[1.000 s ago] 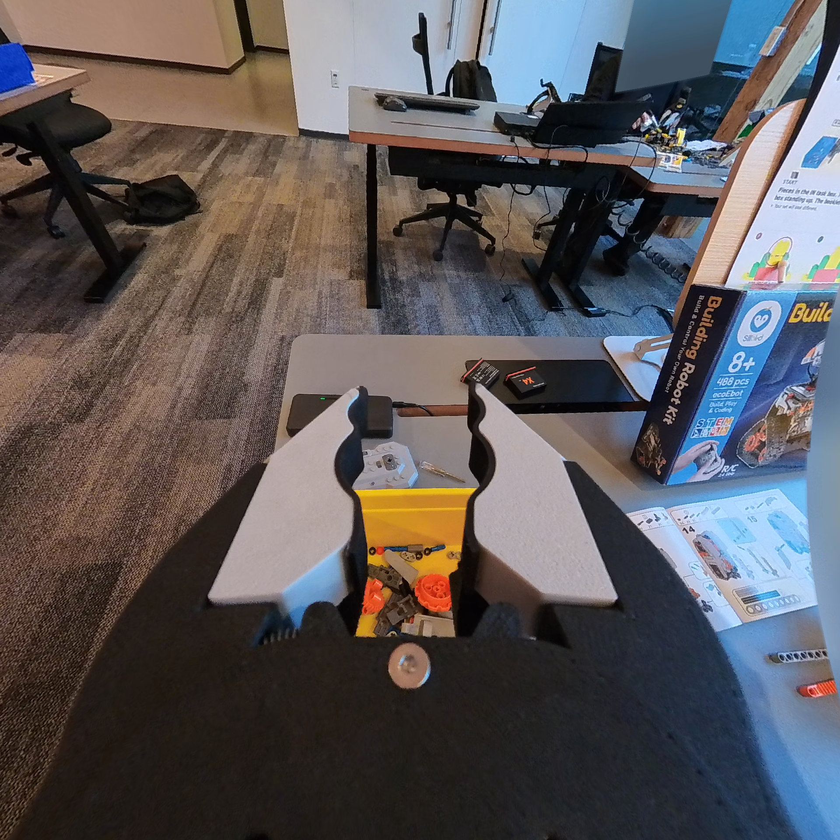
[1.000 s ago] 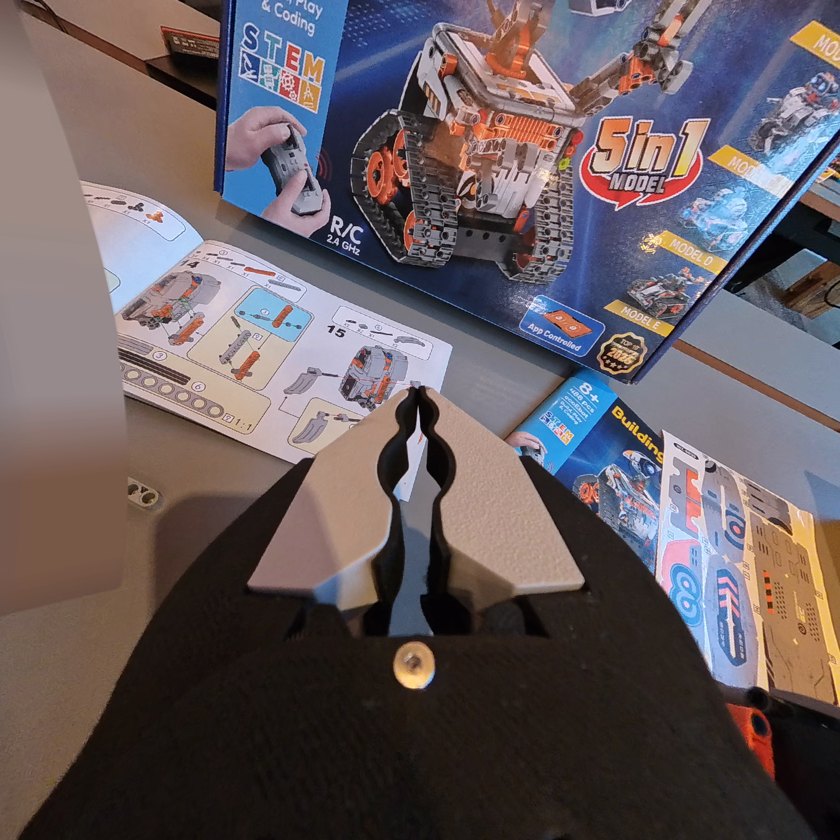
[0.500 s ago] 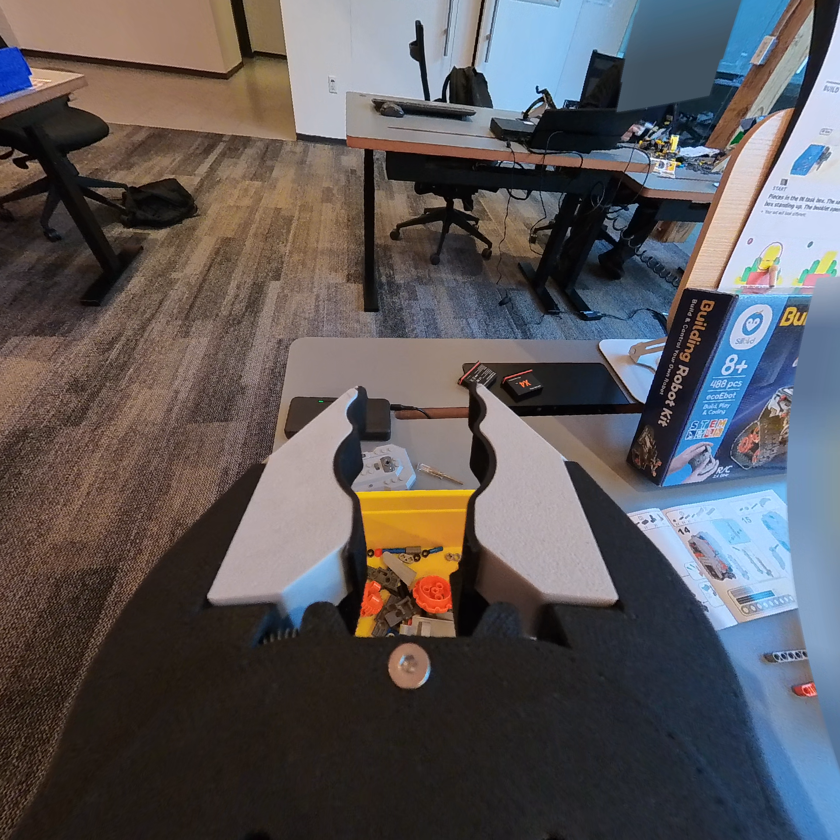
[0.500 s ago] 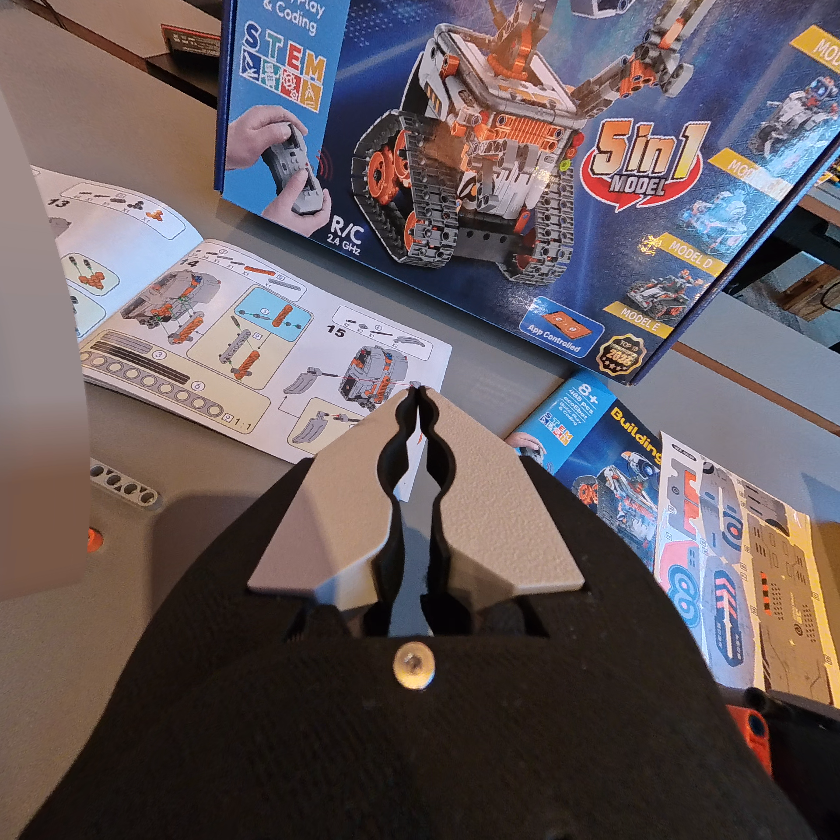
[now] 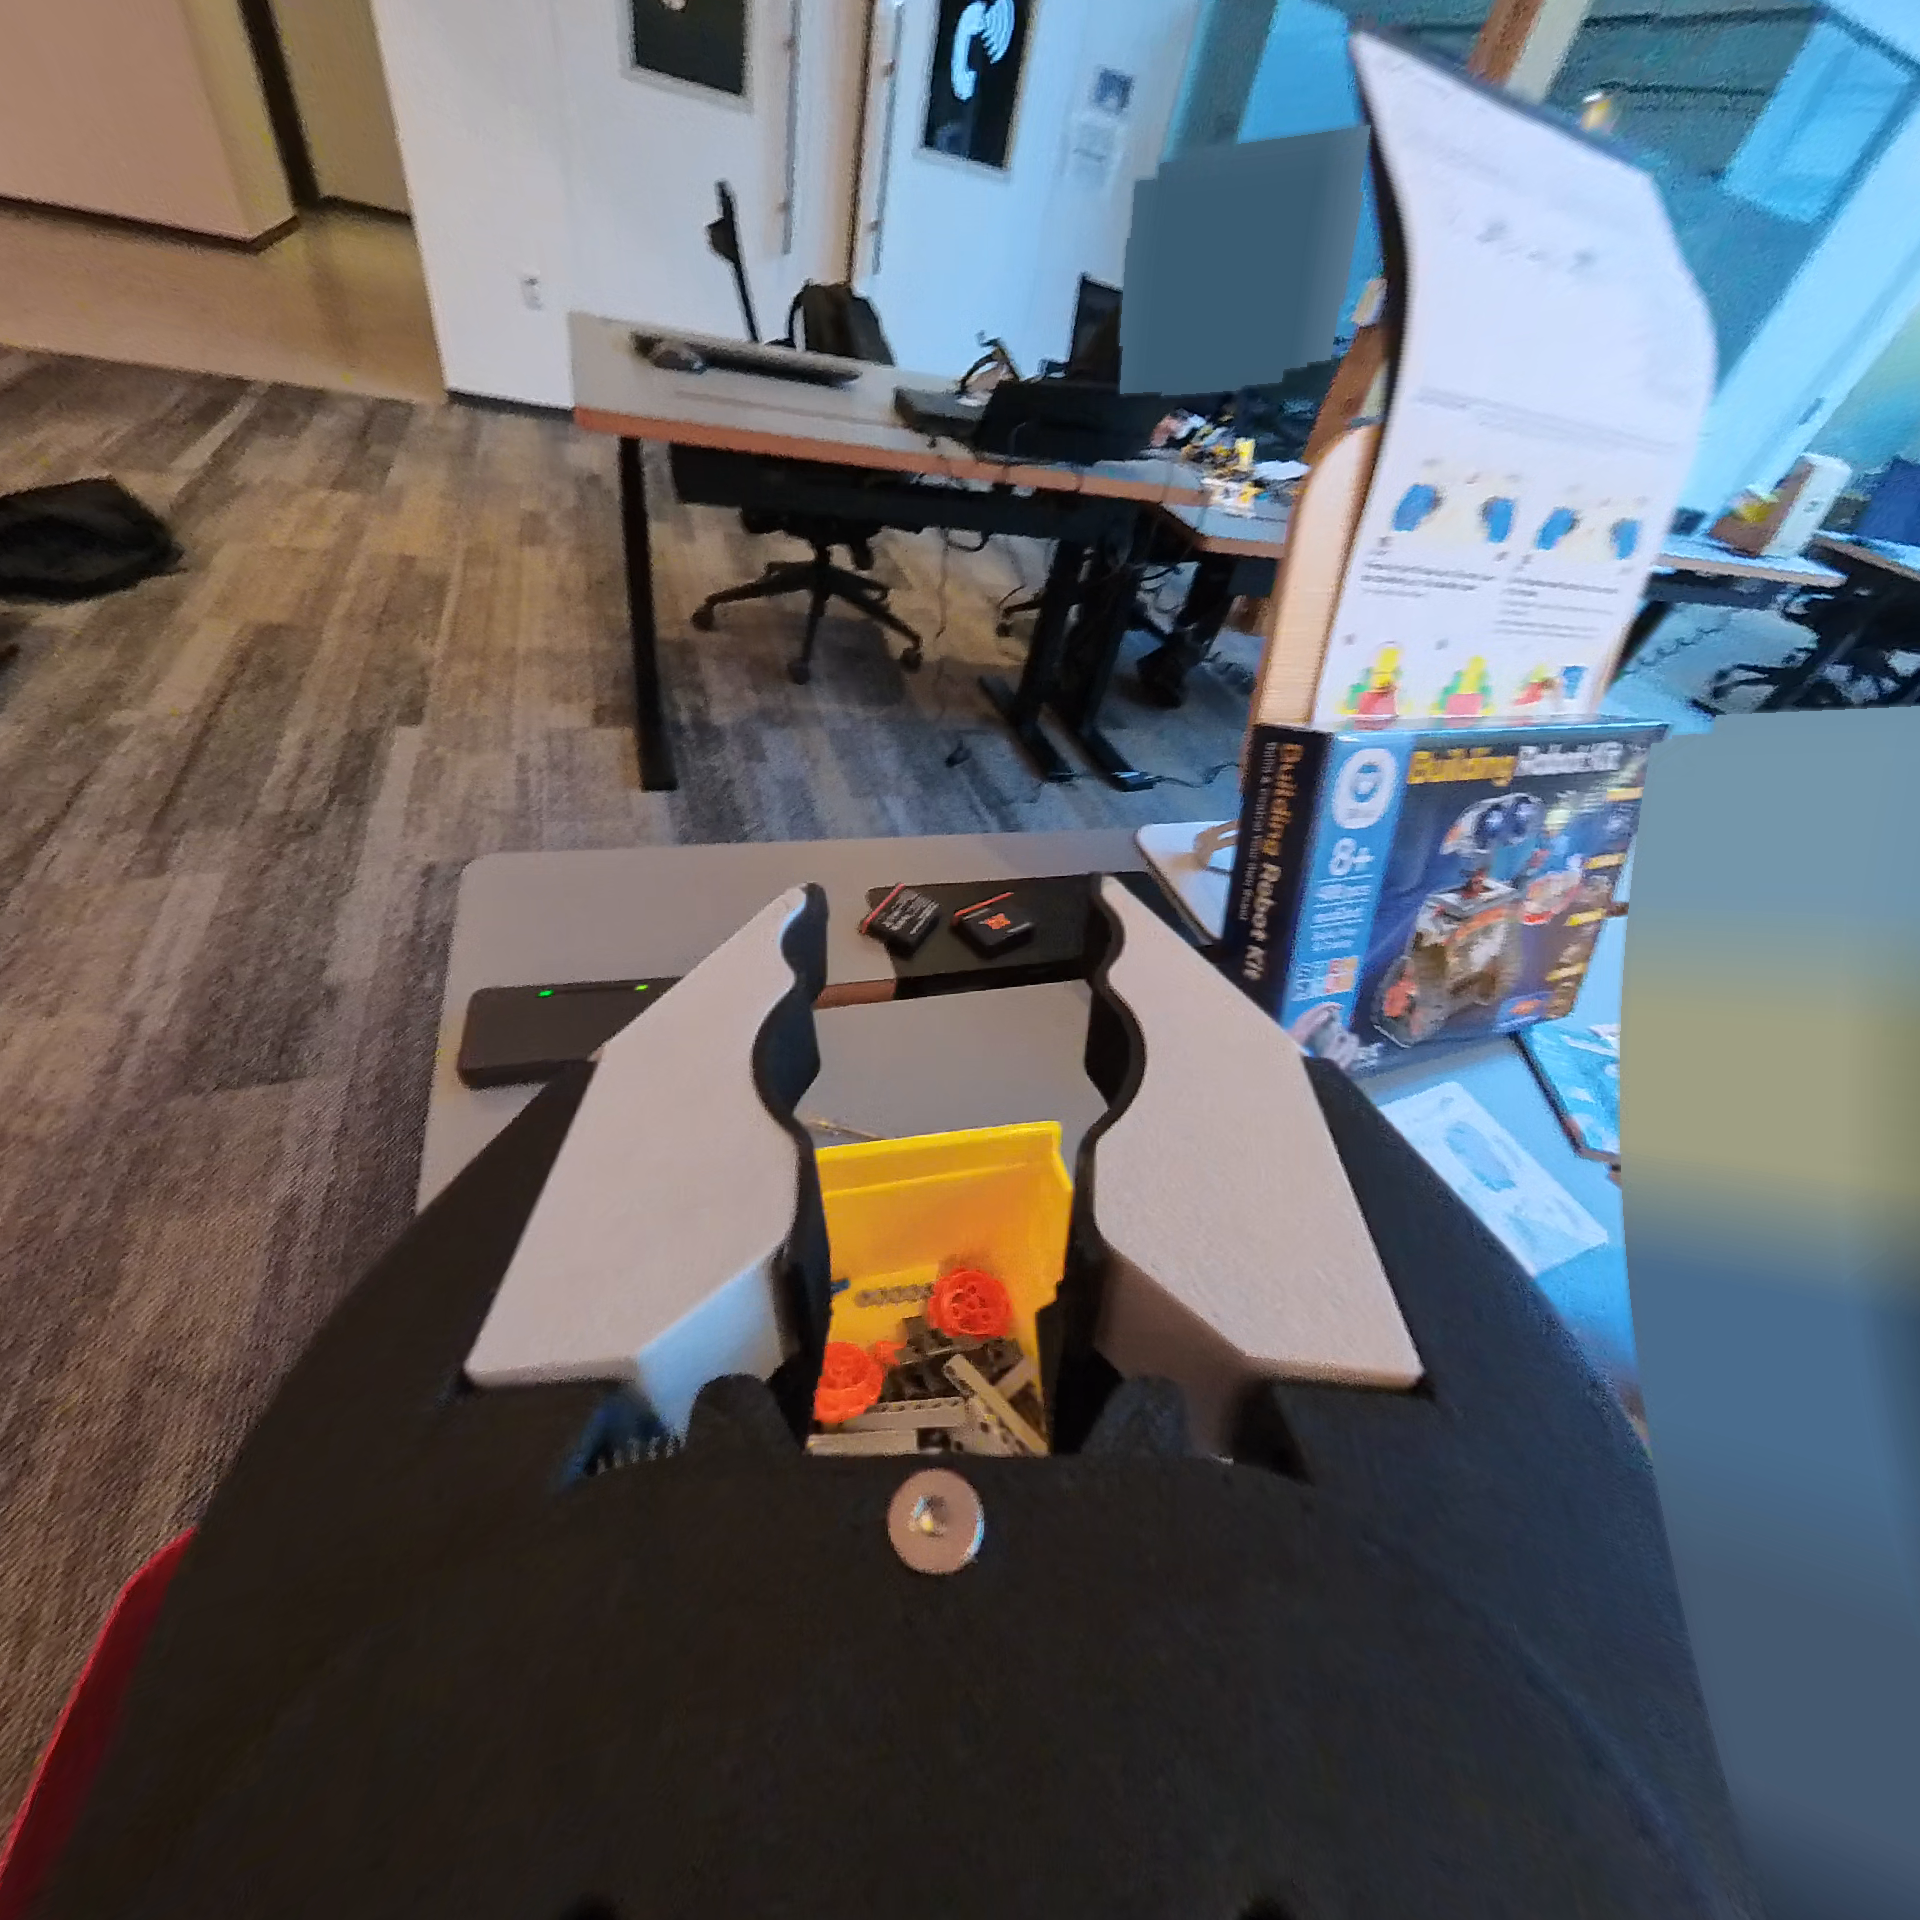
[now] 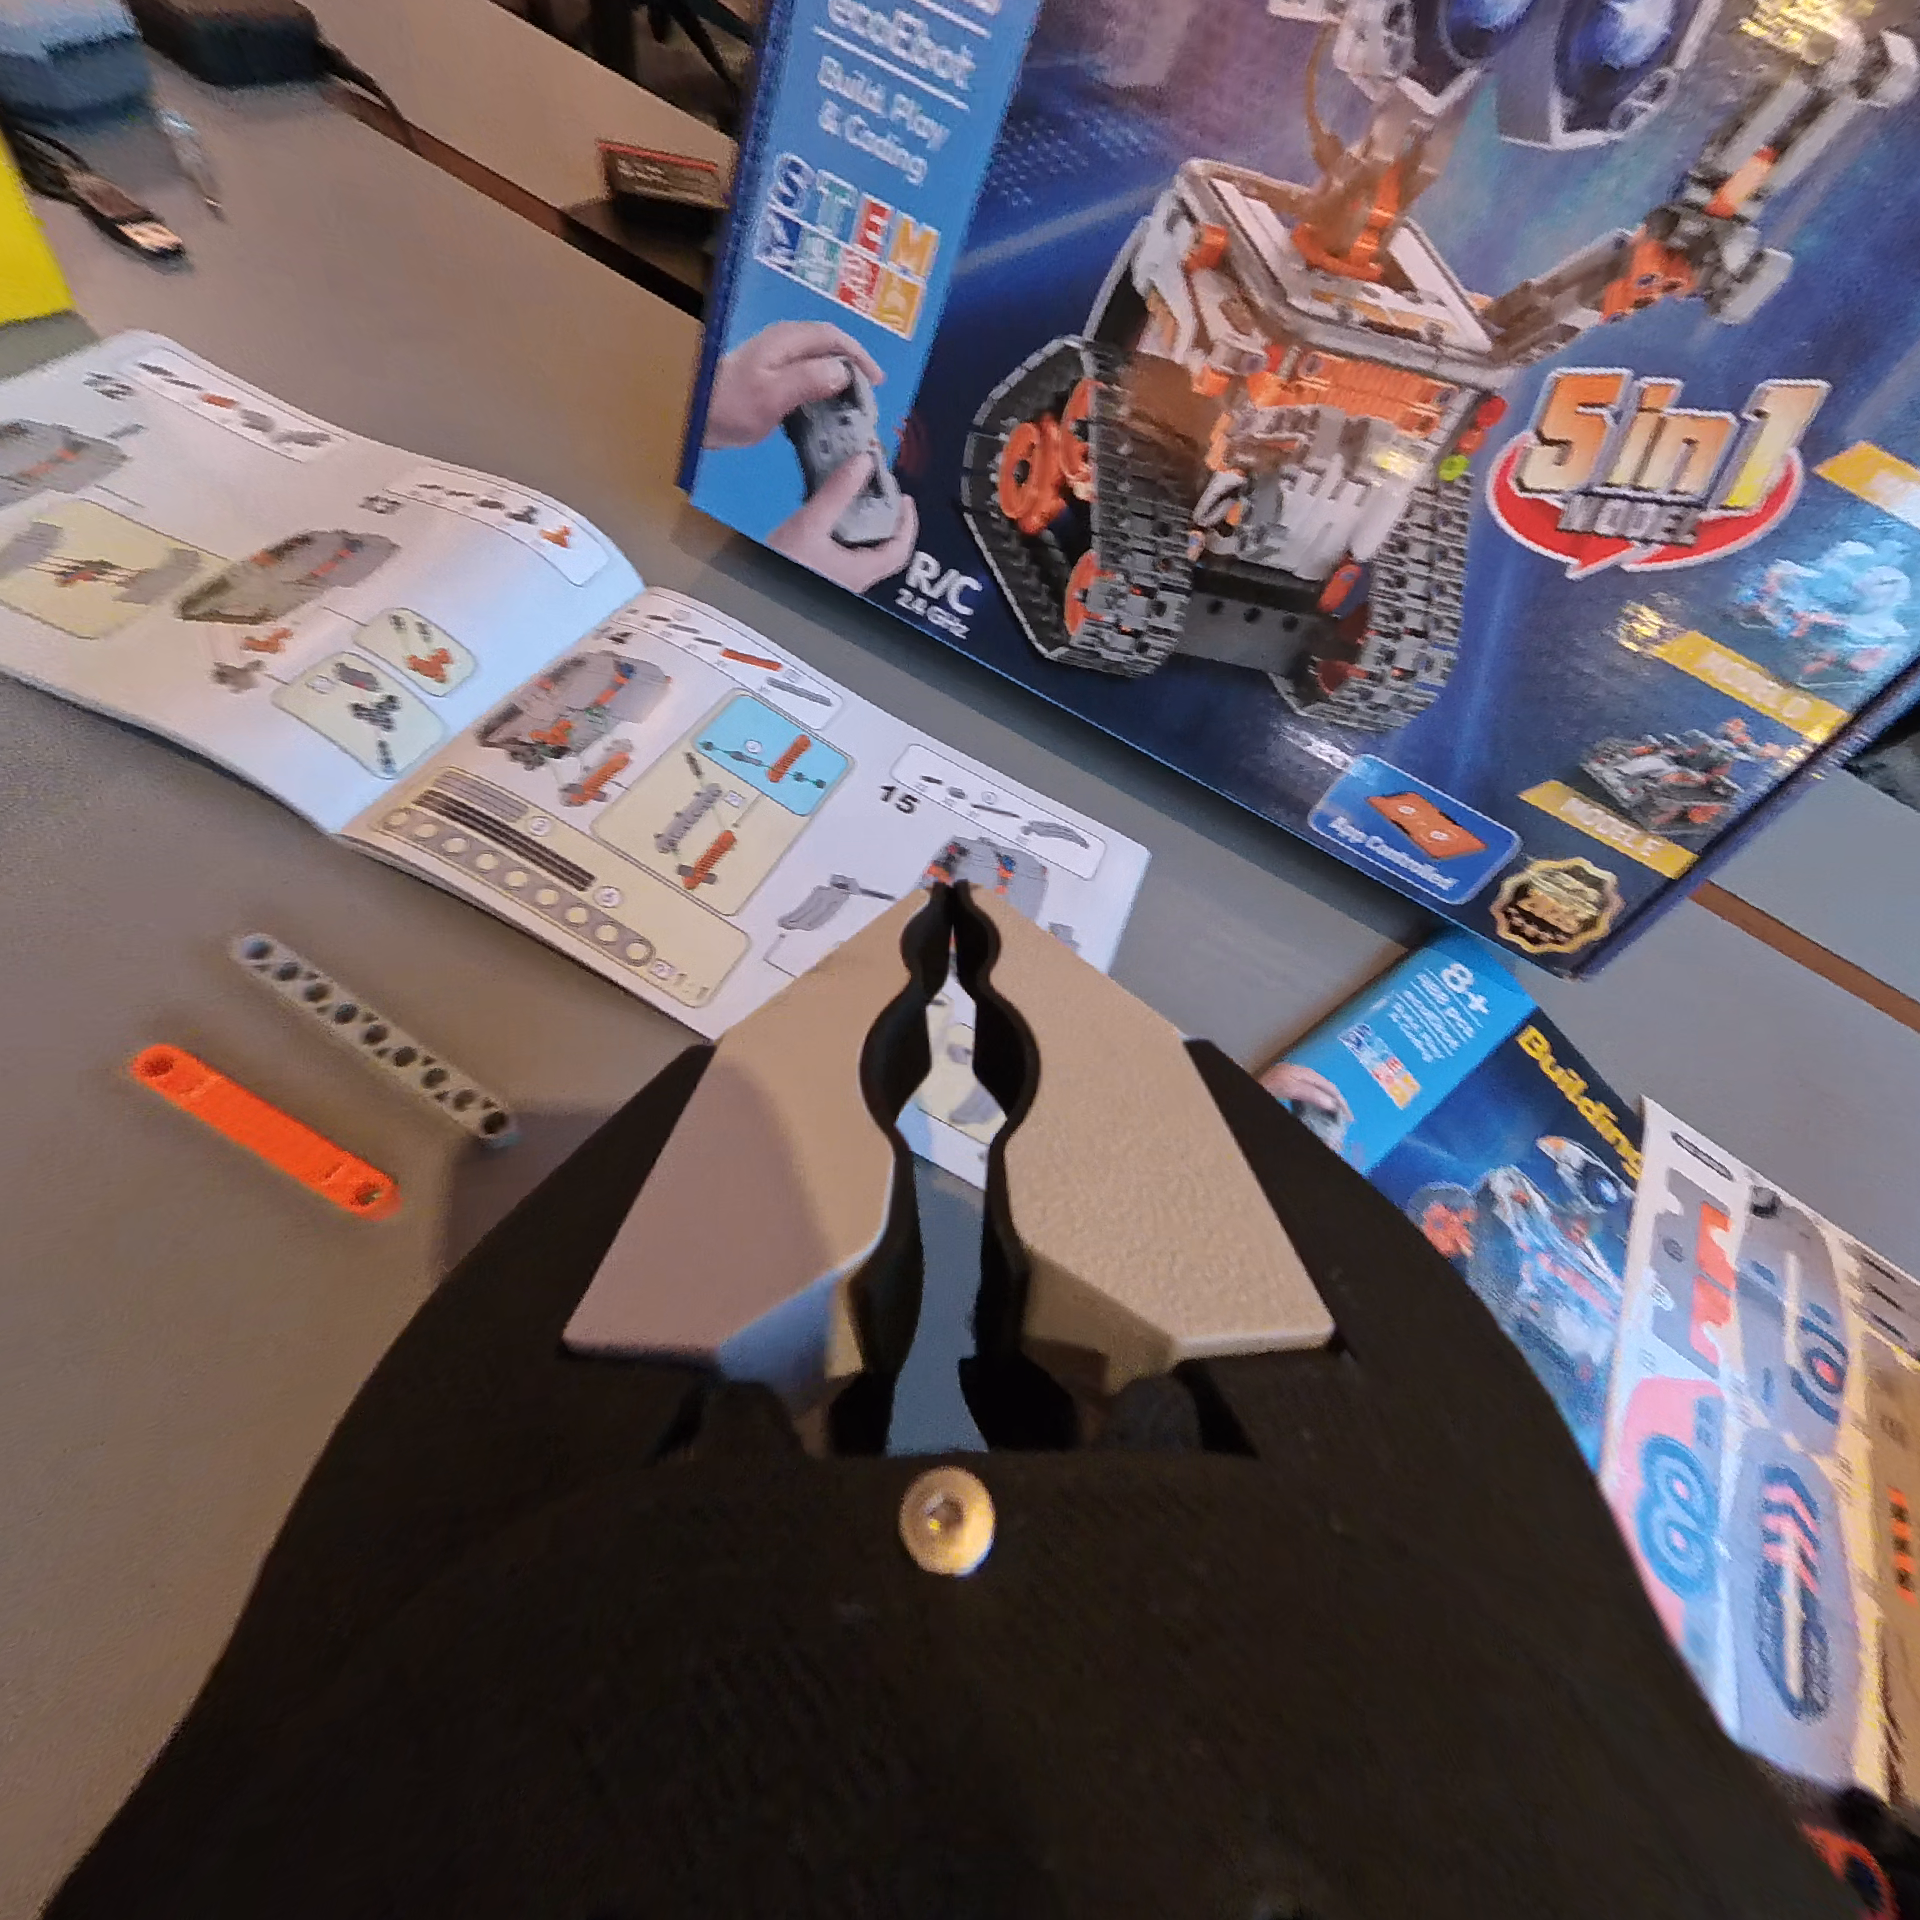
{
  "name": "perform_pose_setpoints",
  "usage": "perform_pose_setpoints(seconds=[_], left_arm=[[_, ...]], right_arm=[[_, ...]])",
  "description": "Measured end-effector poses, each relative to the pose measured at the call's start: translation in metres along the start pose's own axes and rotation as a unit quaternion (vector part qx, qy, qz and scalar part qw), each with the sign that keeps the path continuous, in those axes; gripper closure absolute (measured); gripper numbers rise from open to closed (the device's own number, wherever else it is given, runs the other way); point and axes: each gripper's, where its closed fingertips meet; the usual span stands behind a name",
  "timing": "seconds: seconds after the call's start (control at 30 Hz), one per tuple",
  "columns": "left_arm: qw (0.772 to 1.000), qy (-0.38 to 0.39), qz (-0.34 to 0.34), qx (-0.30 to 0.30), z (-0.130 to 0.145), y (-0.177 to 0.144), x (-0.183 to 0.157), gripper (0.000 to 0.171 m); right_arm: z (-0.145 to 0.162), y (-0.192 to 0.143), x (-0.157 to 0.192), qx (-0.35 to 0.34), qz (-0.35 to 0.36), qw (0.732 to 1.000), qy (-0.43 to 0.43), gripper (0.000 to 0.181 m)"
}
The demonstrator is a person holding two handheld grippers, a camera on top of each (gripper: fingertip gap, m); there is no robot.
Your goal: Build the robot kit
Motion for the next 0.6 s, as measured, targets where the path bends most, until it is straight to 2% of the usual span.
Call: perform_pose_setpoints(seconds=[0.1, 0.27, 0.43, 0.6], left_arm=[[1.0, 0.004, 0.017, -0.02, -0.005, -0.02, -0.015, 0.121], [0.994, -0.046, 0.068, -0.069, -0.013, -0.055, -0.025, 0.117], [0.993, -0.038, 0.081, -0.076, -0.012, -0.073, -0.028, 0.115], [0.991, -0.042, 0.101, -0.073, -0.013, -0.077, -0.023, 0.113]], right_arm=[[-0.006, -0.001, 0.013, -0.015, -0.012, 1.0, -0.024, 0.181], [-0.017, -0.012, 0.029, -0.048, -0.018, 0.998, -0.042, 0.181], [-0.027, -0.027, 0.015, -0.085, 0.039, 0.994, -0.053, 0.181], [-0.023, -0.028, 0.002, -0.095, 0.049, 0.994, -0.023, 0.18]])
Point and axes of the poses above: each gripper's, where its closed fingertips meet, y out along the fingers, z out of its underside, x = y × z across the jaws, and after that the axes turned 10 degrees about x, right-handed
